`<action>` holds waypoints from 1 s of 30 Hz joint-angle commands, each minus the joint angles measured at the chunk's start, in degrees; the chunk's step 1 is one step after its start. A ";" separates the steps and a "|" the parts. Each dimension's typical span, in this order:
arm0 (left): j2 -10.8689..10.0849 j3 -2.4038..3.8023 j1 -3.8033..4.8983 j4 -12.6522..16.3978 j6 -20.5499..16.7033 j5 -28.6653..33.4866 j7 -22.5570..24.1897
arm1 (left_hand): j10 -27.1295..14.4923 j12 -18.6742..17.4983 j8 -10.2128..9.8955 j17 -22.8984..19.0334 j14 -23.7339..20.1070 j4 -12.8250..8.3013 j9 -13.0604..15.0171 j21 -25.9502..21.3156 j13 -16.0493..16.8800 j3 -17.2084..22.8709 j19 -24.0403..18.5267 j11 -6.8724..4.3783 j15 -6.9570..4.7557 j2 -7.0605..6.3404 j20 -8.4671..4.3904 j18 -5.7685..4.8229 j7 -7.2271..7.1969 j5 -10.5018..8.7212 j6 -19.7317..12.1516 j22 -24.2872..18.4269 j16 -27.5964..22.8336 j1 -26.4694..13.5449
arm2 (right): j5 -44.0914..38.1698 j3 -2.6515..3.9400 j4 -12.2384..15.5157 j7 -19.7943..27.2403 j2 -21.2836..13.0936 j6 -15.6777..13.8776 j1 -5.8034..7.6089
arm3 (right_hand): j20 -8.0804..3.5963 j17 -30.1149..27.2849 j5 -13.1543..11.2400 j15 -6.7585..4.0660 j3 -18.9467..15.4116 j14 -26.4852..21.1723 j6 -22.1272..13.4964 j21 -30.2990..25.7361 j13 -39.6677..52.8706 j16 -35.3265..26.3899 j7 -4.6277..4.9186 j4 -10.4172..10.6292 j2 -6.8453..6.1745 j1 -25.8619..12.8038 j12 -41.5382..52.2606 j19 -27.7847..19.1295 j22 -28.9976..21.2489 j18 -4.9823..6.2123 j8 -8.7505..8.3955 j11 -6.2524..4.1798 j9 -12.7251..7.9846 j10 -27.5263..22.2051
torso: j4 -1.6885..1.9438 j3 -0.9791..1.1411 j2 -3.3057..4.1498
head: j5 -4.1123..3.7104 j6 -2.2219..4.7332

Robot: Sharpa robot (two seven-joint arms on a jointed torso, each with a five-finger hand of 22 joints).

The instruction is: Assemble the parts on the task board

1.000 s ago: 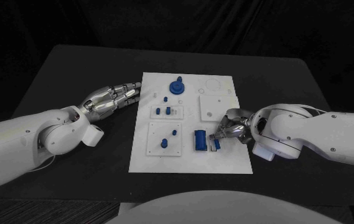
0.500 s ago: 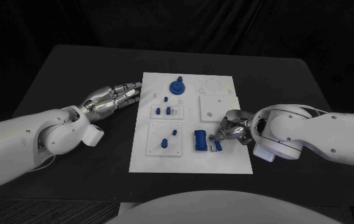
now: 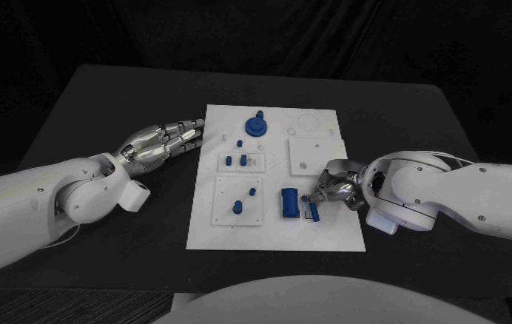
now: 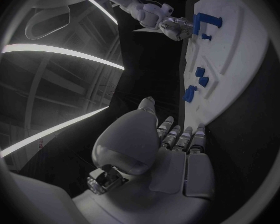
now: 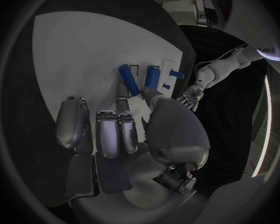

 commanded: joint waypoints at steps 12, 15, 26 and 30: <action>0.24 -0.08 -0.26 0.24 1.23 0.10 -0.57 | 0.02 0.22 0.12 0.10 0.15 -0.43 0.06 0.36 0.04 0.54 0.29 0.12 0.18 -0.01 0.11 -0.91 0.44 0.64 -0.03 0.06 0.24 0.93 | -0.24 0.00 -0.02 -0.04 0.27 -1.82 -0.17 | -2.16 5.51 0.32 -2.20 0.57 4.41 -2.66 -0.01 15.07 0.22 -2.67 1.07 3.98 2.90 0.15 0.20 9.69 0.94 13.91 -2.29 15.30 5.98 | 0.02 0.01 0.04 | 0.32 -0.01; 0.27 -0.08 -0.26 0.23 1.27 0.10 -0.60 | 0.02 0.22 0.12 0.10 0.15 -0.43 0.06 0.36 0.04 0.54 0.29 0.12 0.18 -0.01 0.11 -0.91 0.44 0.64 -0.03 0.06 0.24 0.93 | -0.24 0.00 -0.04 0.09 0.28 -1.88 -0.17 | -2.21 5.29 0.36 -2.25 0.84 4.37 -3.21 -0.23 15.07 0.13 -2.71 0.98 4.02 3.23 0.15 0.12 9.63 0.98 14.44 -2.35 16.10 5.98 | 0.02 0.01 0.03 | 0.32 -0.01; 0.35 -0.08 -0.29 0.16 1.43 0.10 -0.78 | 0.02 0.22 0.13 0.10 0.15 -0.59 0.06 0.35 0.04 0.64 0.28 0.13 0.20 -0.01 0.11 -0.94 0.46 0.77 -0.01 0.04 0.24 1.09 | -0.68 0.00 0.22 1.90 0.11 -3.16 -0.17 | -2.06 4.84 -5.65 -2.03 -1.58 4.29 -5.35 -0.53 15.07 -0.08 -2.46 2.76 1.19 1.62 0.15 0.06 9.57 1.01 15.35 -2.21 18.26 5.98 | -0.02 0.03 -0.01 | 0.33 -0.01; 0.39 -0.08 -0.31 0.13 1.53 0.10 -0.84 | 0.01 0.22 0.16 0.10 0.15 -0.72 0.08 0.37 0.04 0.74 0.30 0.09 0.21 0.03 0.11 -0.96 0.53 0.87 0.08 0.05 0.24 1.23 | -0.85 0.00 0.41 2.75 0.07 -3.64 -0.17 | -2.03 4.80 -6.27 -2.00 -1.88 4.28 -5.61 -0.58 15.07 -0.09 -2.41 2.91 0.94 1.59 0.15 0.04 9.56 1.02 15.31 -2.17 18.39 5.98 | 0.01 0.02 -0.01 | 0.31 -0.01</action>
